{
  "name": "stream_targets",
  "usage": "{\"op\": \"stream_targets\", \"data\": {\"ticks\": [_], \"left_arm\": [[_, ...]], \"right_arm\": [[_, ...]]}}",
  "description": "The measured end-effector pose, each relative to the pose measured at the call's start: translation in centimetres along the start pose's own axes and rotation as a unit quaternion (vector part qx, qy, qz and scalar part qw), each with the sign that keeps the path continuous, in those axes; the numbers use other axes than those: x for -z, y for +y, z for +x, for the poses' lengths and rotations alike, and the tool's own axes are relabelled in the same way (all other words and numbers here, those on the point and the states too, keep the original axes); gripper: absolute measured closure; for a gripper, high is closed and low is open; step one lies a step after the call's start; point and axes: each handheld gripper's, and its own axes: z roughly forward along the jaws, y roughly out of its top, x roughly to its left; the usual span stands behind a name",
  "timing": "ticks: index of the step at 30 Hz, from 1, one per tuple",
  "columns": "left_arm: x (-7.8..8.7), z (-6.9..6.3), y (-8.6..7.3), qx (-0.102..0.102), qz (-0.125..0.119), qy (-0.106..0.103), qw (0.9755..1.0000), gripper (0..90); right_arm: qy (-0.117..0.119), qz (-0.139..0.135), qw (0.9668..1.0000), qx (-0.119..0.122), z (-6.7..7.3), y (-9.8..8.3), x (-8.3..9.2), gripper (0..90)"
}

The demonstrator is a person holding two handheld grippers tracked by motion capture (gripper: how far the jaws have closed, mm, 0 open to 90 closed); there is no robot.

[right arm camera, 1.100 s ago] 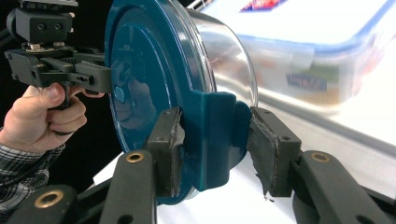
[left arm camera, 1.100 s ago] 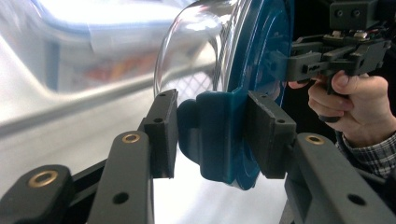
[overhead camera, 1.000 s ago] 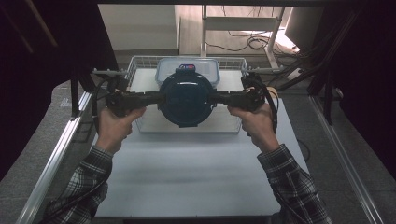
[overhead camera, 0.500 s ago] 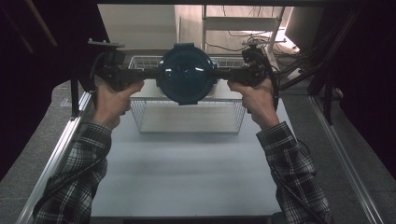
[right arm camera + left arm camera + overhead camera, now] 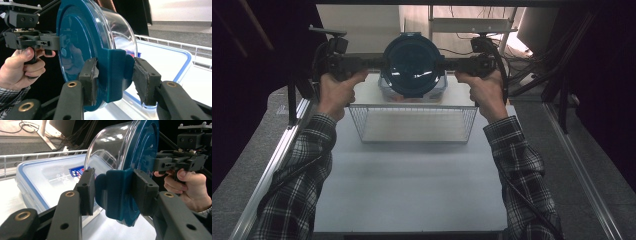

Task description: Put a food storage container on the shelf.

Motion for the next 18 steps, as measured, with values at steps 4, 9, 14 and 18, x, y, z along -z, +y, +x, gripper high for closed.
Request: {"op": "stream_targets", "data": {"ticks": [4, 9, 14, 18], "left_arm": [[-0.4, 0.8, 0.3, 0.009, -0.005, -0.007, 0.9999, 56.2], [-0.8, 1.1, 0.7, 0.005, -0.002, -0.006, 1.0000, 56.2], [-1.1, 1.0, 0.8, -0.004, -0.006, 0.013, 0.9999, 54.8], [-1.2, 1.6, 0.7, 0.000, -0.013, 0.017, 0.9998, 53.5]], "right_arm": [[-0.001, -0.005, 1.0000, -0.004, -0.5, 0.3, -0.4, 55.6], [-0.004, -0.002, 1.0000, -0.009, -1.1, 0.6, -0.6, 55.5], [0.003, -0.008, 0.9998, -0.015, -1.6, 0.7, -1.0, 54.0], [0.010, -0.016, 0.9996, -0.021, -2.0, 0.8, -1.4, 52.8]]}}
